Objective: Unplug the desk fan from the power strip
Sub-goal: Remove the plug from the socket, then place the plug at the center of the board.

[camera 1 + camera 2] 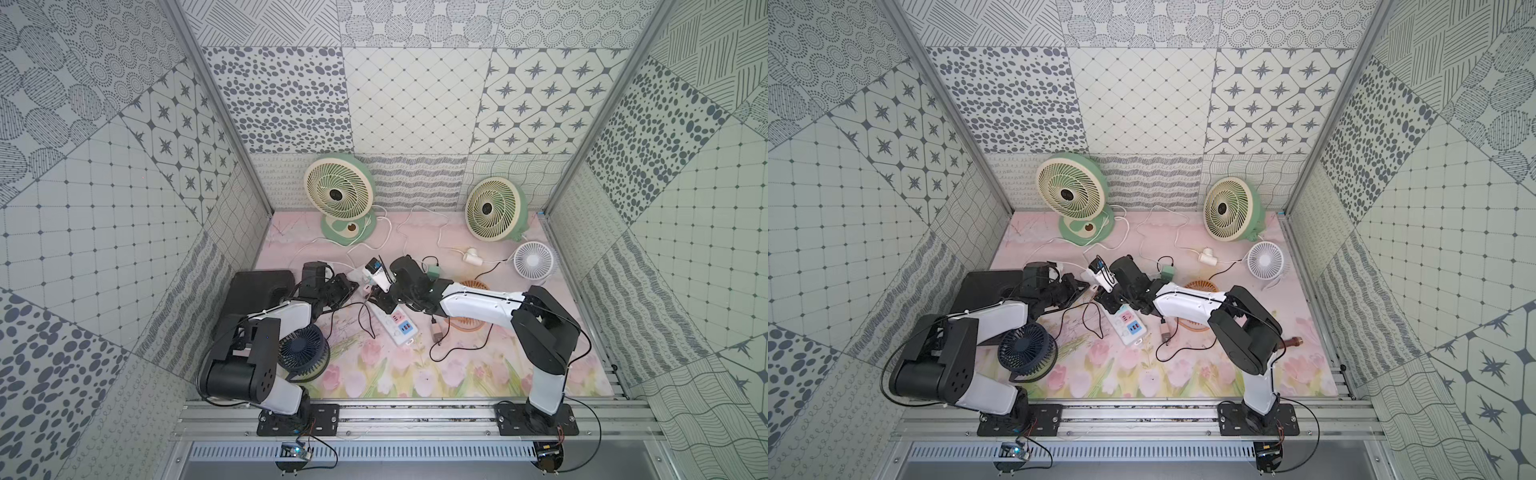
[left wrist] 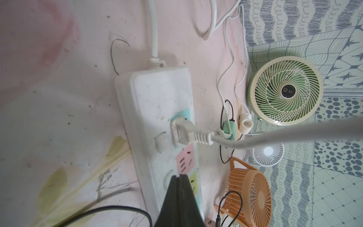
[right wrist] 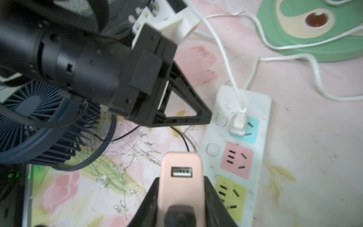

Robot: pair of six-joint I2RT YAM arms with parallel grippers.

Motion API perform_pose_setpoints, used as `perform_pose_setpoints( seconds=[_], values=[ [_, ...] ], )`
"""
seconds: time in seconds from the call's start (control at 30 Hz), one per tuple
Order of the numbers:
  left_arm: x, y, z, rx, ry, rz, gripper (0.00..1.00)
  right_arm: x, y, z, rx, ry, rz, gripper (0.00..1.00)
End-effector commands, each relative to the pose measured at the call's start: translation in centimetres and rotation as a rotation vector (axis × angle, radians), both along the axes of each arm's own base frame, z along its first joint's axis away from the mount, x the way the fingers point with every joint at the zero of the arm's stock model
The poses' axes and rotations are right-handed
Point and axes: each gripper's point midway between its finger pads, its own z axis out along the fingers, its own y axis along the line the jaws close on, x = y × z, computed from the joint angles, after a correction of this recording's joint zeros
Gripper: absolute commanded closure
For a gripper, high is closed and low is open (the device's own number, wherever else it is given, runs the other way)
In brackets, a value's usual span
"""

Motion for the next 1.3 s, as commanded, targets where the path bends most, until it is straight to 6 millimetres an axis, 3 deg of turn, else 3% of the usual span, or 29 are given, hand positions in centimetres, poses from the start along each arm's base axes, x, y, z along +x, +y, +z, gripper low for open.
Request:
perform_pose_setpoints(
  seconds=[0.0,0.27,0.43,0.77,0.9,1.13,1.27],
  values=[
    [0.1,2.0,0.3,0.062,-0.024,0.067,1.00,-2.8,2.4,-0.7,-0.001,0.051,0.149,0.84],
    [0.1,1.9,-0.5,0.059,0.005,0.060,1.00,-5.6,4.7,-3.6,-0.075,0.111,0.259,0.78],
    [0.0,1.6,-1.2,0.044,0.026,0.052,1.00,-5.9,4.9,-4.6,-0.116,0.112,0.263,0.74],
    [-0.1,1.3,-2.2,0.017,0.061,0.048,1.00,-4.9,3.9,-3.3,-0.132,0.073,0.230,0.56],
    [-0.2,1.3,-2.6,0.015,0.072,0.046,1.00,-3.8,3.1,-1.8,-0.117,0.050,0.198,0.53],
    [-0.4,1.2,-3.2,0.008,0.085,0.044,1.00,1.0,1.2,0.6,-0.097,-0.015,0.024,0.56],
    [-0.5,1.2,-3.3,0.012,0.086,0.043,1.00,3.6,1.0,0.7,-0.081,-0.045,-0.084,0.57]
  ],
)
